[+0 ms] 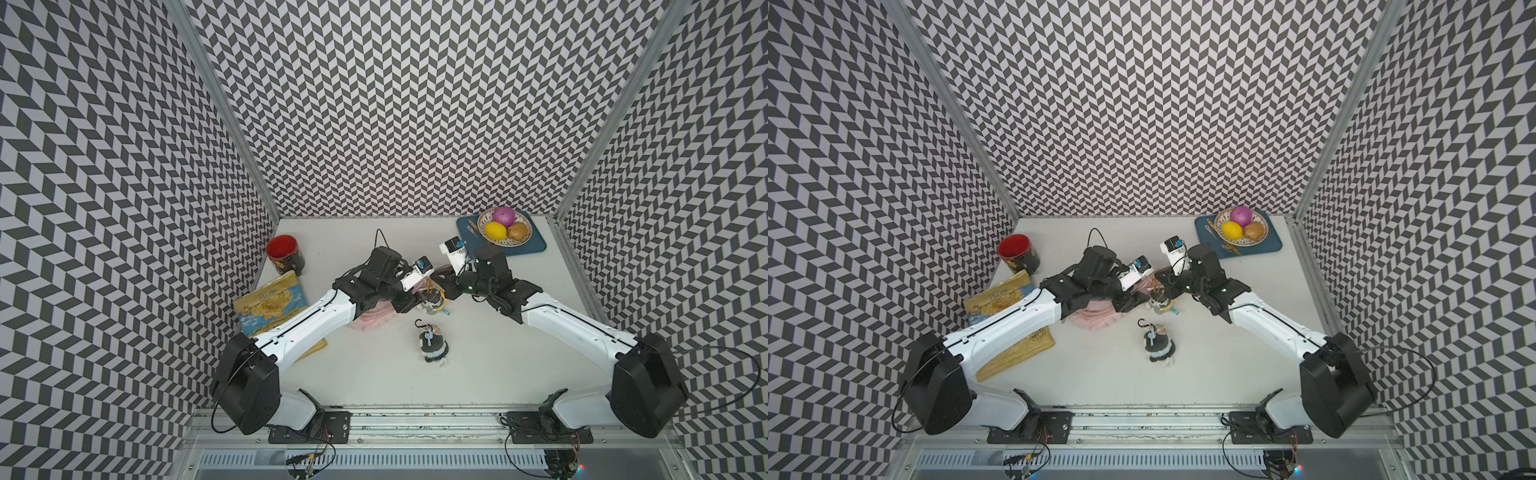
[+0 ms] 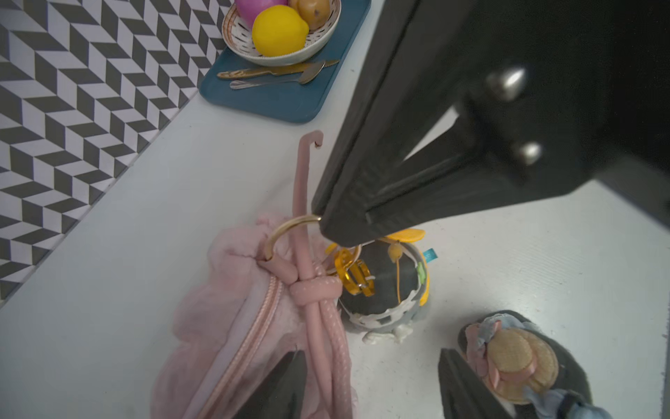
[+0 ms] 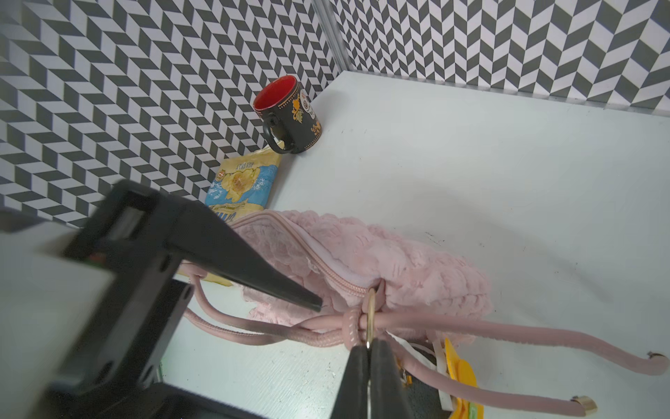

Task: Remove the decoration from the bag
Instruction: Adjust the bag at the center of the board.

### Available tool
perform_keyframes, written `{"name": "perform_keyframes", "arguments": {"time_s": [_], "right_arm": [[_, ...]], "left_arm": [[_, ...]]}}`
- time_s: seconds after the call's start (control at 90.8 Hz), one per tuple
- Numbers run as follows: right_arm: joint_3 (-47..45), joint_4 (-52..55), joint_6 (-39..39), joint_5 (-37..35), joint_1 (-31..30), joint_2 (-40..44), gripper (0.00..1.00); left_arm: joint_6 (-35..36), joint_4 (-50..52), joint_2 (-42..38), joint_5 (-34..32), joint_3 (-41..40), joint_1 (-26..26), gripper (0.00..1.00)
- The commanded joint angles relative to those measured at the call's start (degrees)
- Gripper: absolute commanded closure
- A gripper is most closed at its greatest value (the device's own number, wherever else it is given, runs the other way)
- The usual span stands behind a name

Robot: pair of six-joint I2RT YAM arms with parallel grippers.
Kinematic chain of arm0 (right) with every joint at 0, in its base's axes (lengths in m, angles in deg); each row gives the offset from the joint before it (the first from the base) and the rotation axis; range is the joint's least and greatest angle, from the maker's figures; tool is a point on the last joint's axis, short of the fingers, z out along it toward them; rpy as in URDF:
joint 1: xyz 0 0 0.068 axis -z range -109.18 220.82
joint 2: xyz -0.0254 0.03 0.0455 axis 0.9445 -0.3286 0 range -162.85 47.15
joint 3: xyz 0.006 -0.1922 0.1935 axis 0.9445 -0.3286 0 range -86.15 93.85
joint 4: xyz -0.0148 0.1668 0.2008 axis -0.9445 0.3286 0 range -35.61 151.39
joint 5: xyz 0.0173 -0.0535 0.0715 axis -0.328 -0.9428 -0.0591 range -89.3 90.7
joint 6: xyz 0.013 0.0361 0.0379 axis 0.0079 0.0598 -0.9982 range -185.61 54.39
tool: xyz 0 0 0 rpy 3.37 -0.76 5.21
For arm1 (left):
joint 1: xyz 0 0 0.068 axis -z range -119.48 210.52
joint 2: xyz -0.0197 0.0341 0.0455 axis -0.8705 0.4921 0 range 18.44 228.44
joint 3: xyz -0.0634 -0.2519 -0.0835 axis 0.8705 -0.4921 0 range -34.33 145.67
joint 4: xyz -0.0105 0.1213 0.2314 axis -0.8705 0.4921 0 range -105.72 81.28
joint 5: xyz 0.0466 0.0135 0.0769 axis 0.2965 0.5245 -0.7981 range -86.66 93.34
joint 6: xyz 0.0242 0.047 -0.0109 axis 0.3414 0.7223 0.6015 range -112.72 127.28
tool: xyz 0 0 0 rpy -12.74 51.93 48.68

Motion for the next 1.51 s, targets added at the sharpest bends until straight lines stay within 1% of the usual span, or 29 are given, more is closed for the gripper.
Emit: {"name": "perform_keyframes", "arguments": {"time_s": [0.0, 0.066, 0.132, 0.352, 0.518, 0.562, 0.595, 0.672, 0.76, 1.013, 1.057, 1.079, 1.168, 1.267, 1.278, 1.289, 1.311, 1.498], "right_arm": [[-1.1, -4.5, -0.2, 1.7, -0.6, 2.4, 1.00], [-1.8, -4.8, -0.3, 2.2, -0.7, 2.8, 1.00], [-2.6, -5.2, -0.4, 2.5, -0.9, 3.3, 1.00], [-4.6, -5.9, -0.5, 2.7, -0.9, 4.1, 1.00], [-5.4, -6.7, -0.9, 2.8, -0.9, 4.6, 1.00], [-5.7, -7.2, -1.0, 2.6, -0.9, 5.0, 1.00], [-6.0, -7.5, -1.1, 2.7, -0.8, 5.2, 1.00], [-6.4, -7.9, -1.1, 2.9, -0.8, 5.0, 1.00], [-7.2, -8.6, -1.1, 3.0, -0.6, 4.9, 1.00], [-8.5, -9.6, 0.9, 3.5, 0.2, 4.5, 1.00], [-8.4, -9.2, 1.9, 3.3, 0.3, 4.4, 0.87], [-8.6, -9.1, 2.4, 3.1, 0.3, 4.5, 0.83], [-10.3, -10.3, 2.9, 2.8, 0.8, 5.7, 0.68], [-12.7, -13.2, 2.9, 2.8, 1.2, 8.4, 0.68], [-13.2, -13.2, 3.0, 4.1, 1.2, 8.8, 0.63], [-13.6, -13.6, 3.5, 4.6, 1.2, 9.2, 0.60], [-14.6, -14.6, 3.9, 5.1, 1.2, 9.9, 0.57], [-26.7, -29.8, 3.6, 5.6, 0.9, 16.1, 0.48]], "left_arm": [[-1.3, -3.3, -0.7, -1.6, -0.4, 0.0, 0.43], [-1.3, -4.6, -0.2, -0.6, -0.7, 0.0, 0.46], [-1.1, -4.6, 1.0, -0.5, -0.2, 0.0, 0.53], [-0.6, -3.8, 3.8, -2.0, 0.1, 0.0, 0.67], [-1.0, -2.6, 5.7, -1.8, 0.3, 0.0, 0.69], [-0.7, -1.9, 6.2, -0.9, 0.4, 0.0, 0.71], [-0.6, -1.6, 6.5, -0.3, 0.6, 0.0, 0.75], [-0.4, -1.3, 7.1, 0.8, 1.3, 0.0, 0.89], [0.0, -1.1, 7.2, 1.0, 2.2, 0.0, 1.00], [0.2, -0.5, 5.4, 3.2, 4.2, -0.2, 1.00], [-0.2, -0.3, 5.1, 3.4, 4.5, -0.4, 1.00], [-0.6, -0.2, 5.1, 3.5, 4.7, -0.5, 1.00], [-2.6, 0.4, 5.5, 4.9, 5.9, -1.6, 1.00], [-3.7, 1.9, 6.7, 5.8, 7.8, -2.1, 1.00], [-3.8, 2.0, 6.8, 5.8, 7.9, -2.2, 1.00], [-3.8, 2.1, 6.8, 5.8, 8.0, -2.2, 1.00], [-3.8, 2.2, 6.9, 5.9, 8.2, -2.2, 1.00], [-3.7, 3.0, 7.0, 6.7, 9.2, -2.4, 1.00]]}}
